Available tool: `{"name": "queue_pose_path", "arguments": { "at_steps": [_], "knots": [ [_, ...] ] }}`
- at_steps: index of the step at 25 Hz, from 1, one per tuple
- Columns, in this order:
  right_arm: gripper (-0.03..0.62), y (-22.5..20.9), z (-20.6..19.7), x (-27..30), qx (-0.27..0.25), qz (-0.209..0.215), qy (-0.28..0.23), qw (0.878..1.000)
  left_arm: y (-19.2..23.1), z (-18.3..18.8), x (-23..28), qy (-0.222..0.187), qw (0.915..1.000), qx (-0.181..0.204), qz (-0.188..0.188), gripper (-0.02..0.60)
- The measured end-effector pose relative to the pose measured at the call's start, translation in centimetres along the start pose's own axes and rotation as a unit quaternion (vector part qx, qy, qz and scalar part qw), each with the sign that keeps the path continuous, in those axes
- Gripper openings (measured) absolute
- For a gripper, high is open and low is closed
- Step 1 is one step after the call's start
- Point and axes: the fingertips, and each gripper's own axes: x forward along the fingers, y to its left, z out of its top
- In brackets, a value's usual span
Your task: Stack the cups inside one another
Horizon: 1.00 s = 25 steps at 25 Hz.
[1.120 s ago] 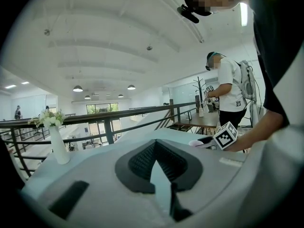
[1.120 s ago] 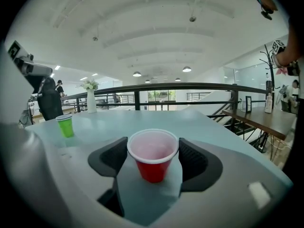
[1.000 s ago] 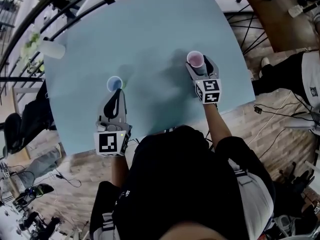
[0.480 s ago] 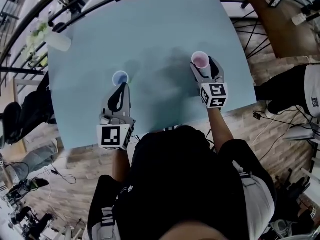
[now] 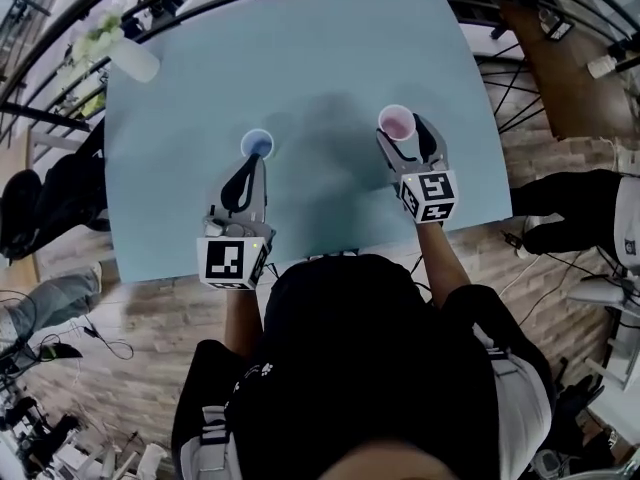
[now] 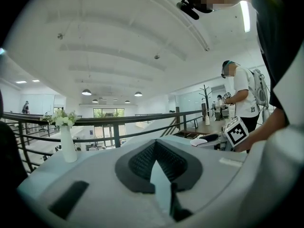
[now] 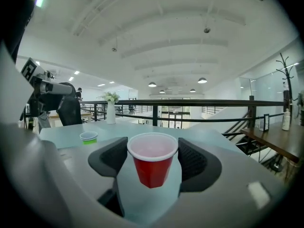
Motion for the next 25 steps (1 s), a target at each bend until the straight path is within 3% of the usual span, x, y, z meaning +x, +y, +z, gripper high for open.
{"name": "queue_pose_path", "arguments": {
  "at_steps": [10, 25],
  "knots": [
    [0.33, 8.7, 3.3, 3.4, -0.024, 0.107, -0.027, 0.994, 3.4, -0.9, -4.2, 0.0, 0.9981, -0.011, 0.06, -0.008],
    [0.328, 21.0, 5.2, 8.3, -0.037, 0.245, -0.043, 0.968, 8.0, -2.5, -10.7, 0.014, 0.9879, -0.023, 0.153, -0.008]
  ]
}}
